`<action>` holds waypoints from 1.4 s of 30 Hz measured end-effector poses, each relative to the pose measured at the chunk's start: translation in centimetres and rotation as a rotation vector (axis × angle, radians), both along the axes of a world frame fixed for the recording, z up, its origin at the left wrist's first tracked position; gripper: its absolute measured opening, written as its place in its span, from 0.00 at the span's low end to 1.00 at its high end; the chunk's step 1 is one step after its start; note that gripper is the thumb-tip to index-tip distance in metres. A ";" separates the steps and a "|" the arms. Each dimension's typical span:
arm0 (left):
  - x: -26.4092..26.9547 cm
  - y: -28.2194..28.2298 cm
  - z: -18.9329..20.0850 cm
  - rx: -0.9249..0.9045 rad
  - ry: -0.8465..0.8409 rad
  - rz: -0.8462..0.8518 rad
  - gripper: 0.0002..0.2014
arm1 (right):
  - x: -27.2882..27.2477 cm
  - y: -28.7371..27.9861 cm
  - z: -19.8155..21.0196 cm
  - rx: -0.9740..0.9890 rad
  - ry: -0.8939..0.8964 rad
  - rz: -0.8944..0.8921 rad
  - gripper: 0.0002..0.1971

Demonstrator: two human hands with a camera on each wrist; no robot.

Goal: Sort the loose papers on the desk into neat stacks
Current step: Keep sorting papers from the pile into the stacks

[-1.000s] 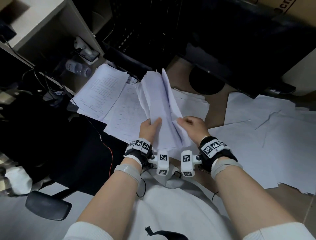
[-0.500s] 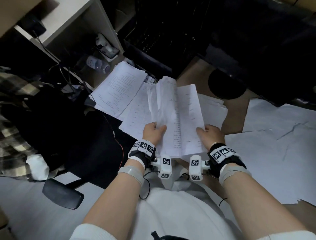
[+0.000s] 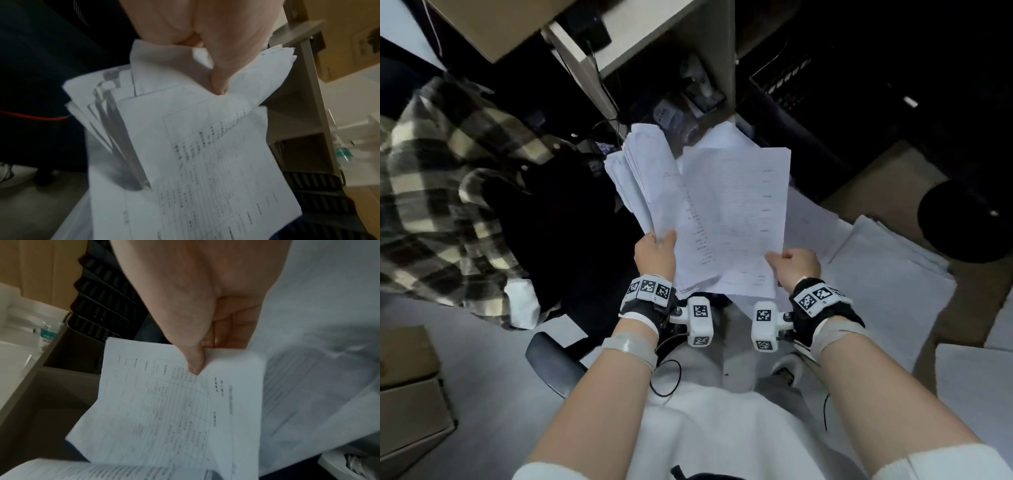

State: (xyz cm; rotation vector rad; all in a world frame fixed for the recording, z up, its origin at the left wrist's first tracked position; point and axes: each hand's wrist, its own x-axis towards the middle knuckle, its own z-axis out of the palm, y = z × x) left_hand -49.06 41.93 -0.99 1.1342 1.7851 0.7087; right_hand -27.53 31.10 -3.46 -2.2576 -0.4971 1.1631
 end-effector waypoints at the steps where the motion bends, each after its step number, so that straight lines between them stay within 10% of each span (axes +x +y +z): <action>1: -1.1 1.3 0.1 0.004 0.002 0.014 0.08 | -0.8 1.5 0.0 0.008 0.001 -0.013 0.20; 14: -7.3 7.3 -2.3 -0.077 -0.057 -0.208 0.09 | -6.7 14.7 -4.5 -0.035 0.192 -0.126 0.11; 22: -5.4 6.6 -1.7 -0.120 -0.127 -0.249 0.10 | -6.3 12.5 -3.4 -0.127 0.370 -0.176 0.05; 36: -5.1 4.1 -1.5 -0.064 -0.019 -0.251 0.18 | -6.8 9.8 -1.1 0.164 0.384 -0.201 0.31; 42: -0.6 0.8 -1.9 -0.052 0.008 -0.347 0.16 | -5.5 4.6 2.1 0.301 0.526 -0.021 0.24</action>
